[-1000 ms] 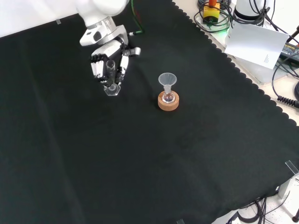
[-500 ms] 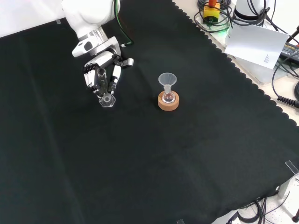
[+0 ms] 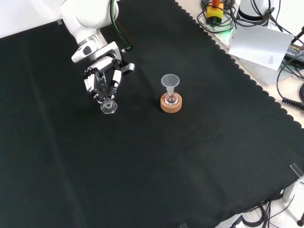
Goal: Put the graduated cylinder back on the table.
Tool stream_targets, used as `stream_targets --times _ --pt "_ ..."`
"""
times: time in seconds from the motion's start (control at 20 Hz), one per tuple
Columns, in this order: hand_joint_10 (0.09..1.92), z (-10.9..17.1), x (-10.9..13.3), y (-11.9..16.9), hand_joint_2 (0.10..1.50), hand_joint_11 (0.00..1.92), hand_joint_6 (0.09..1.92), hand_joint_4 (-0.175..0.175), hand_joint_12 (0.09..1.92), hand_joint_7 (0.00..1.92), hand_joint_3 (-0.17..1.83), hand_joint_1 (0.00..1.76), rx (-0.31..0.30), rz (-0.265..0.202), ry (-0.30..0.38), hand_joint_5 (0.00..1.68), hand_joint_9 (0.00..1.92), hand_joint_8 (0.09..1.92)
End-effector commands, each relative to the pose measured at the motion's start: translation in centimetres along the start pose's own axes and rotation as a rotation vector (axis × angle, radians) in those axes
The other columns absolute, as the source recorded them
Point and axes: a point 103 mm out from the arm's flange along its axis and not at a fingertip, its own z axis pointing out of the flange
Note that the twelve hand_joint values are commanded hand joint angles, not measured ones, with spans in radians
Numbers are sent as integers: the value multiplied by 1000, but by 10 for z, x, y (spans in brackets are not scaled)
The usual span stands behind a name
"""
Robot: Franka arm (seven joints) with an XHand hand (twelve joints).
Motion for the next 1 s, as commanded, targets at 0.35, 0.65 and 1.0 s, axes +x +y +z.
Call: stream_targets --times 0.35,0.65,1.0 --pt "87 8 -15 -1 1116 1197 1016 -175 763 988 1 1258 -28 23 50 970 1382 1012" --pt "87 11 -18 -2 1122 1188 1036 -175 773 973 2 1256 -20 12 59 957 1378 1034" --pt "87 12 -24 -10 1116 1135 993 -169 842 898 -7 1165 -2 3 163 984 1314 710"
